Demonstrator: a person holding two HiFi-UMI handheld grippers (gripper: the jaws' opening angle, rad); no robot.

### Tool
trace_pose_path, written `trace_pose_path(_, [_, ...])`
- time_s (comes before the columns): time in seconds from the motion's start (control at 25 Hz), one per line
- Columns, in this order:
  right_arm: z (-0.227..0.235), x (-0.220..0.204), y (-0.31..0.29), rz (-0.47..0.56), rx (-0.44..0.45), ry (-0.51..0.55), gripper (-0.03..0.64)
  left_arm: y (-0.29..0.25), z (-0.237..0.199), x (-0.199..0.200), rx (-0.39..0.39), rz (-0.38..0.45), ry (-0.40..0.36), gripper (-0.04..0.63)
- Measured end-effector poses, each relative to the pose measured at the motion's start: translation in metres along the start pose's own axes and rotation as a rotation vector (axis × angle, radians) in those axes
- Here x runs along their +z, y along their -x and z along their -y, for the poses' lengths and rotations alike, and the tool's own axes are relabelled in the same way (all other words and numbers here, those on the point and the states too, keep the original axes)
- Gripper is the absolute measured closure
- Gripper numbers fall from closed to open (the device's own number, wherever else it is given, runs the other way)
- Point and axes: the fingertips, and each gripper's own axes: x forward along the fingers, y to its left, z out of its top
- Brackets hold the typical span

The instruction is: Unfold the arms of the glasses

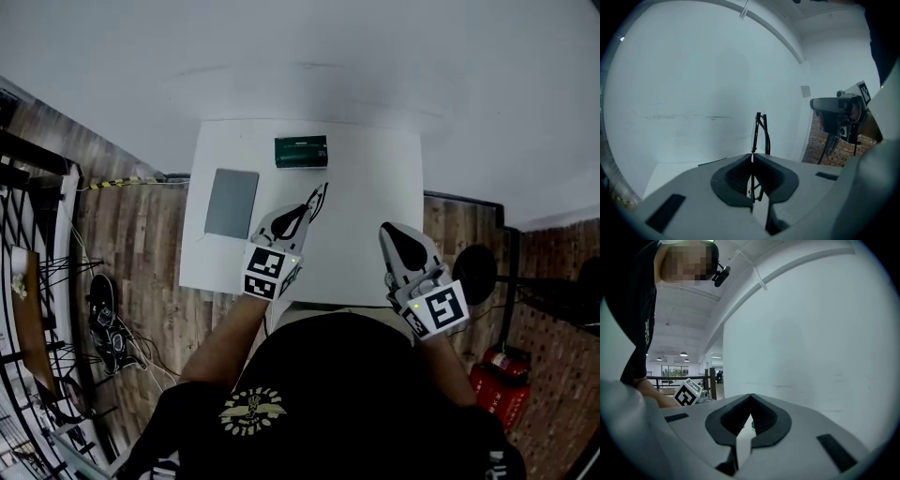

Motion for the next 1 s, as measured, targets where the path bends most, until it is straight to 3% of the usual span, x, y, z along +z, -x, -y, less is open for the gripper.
trace_pose_path(0.4, [0.001,0.010,0.014,0.026,0.177,-0.115,0.612,0.021,0.069,0.026,-0.021,0.056,-0.070,0.574])
trace_pose_path(0.52, [0.002,0.016,0.021,0.055,0.236,-0.150,0.584,0.023,0.091,0.031,-0.025,0.068,-0.101,0.574])
trace_pose_path(0.8, [-0.005,0.005,0.061,0.042,0.358,-0.164,0.561,0.038,0.157,0.034,-0.029,0.101,-0.173,0.574])
trace_pose_path(1.0, [-0.005,0.001,0.064,0.065,0.483,-0.220,0.554,0.036,0.172,0.031,-0.019,0.105,-0.200,0.574])
